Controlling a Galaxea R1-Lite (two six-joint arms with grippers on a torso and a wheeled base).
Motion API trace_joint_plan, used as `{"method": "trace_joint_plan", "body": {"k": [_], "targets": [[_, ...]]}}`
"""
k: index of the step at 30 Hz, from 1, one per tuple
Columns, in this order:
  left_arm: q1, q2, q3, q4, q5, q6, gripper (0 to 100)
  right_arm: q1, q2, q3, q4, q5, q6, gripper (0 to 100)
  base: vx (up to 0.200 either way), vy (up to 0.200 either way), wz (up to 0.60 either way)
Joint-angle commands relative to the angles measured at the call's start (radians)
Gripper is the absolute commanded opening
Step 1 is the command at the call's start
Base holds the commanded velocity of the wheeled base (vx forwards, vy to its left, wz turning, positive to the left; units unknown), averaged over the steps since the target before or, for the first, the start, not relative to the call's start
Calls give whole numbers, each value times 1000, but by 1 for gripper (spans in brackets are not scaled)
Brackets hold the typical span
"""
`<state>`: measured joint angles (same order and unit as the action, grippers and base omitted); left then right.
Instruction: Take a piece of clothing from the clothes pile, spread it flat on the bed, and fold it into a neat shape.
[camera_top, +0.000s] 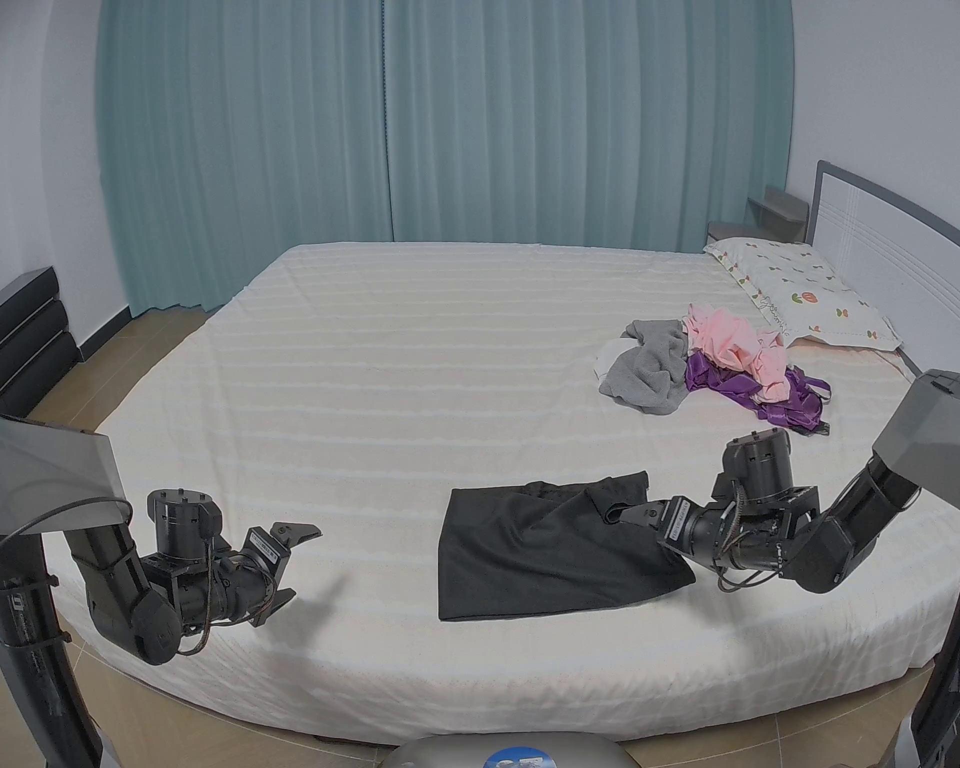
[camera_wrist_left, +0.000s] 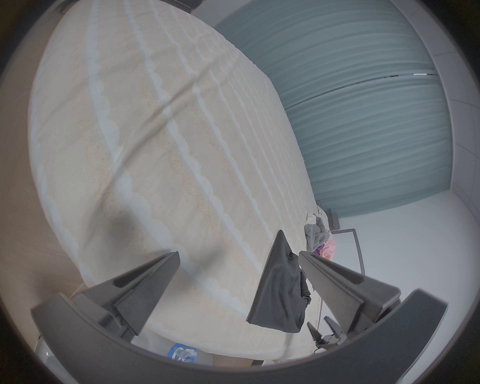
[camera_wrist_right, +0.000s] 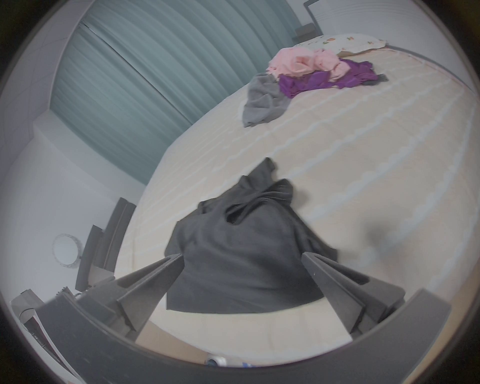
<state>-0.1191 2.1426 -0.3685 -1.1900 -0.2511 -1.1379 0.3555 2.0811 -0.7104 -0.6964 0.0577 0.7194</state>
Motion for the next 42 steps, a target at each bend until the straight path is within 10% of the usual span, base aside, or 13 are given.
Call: {"method": "trace_joint_plan", "body": {"k": [1,15,42], "targets": [[-1,8,8,0,1,24,100,71,88,-110,29,2,28,100,200,0,0],[-2,13,5,0,4,26,100,100,274,-416,193,1,117,100,29,0,0],[-2,13,3,0,4,26,100,-135,335,-518,186,22,12,100,0,0,0]]}}
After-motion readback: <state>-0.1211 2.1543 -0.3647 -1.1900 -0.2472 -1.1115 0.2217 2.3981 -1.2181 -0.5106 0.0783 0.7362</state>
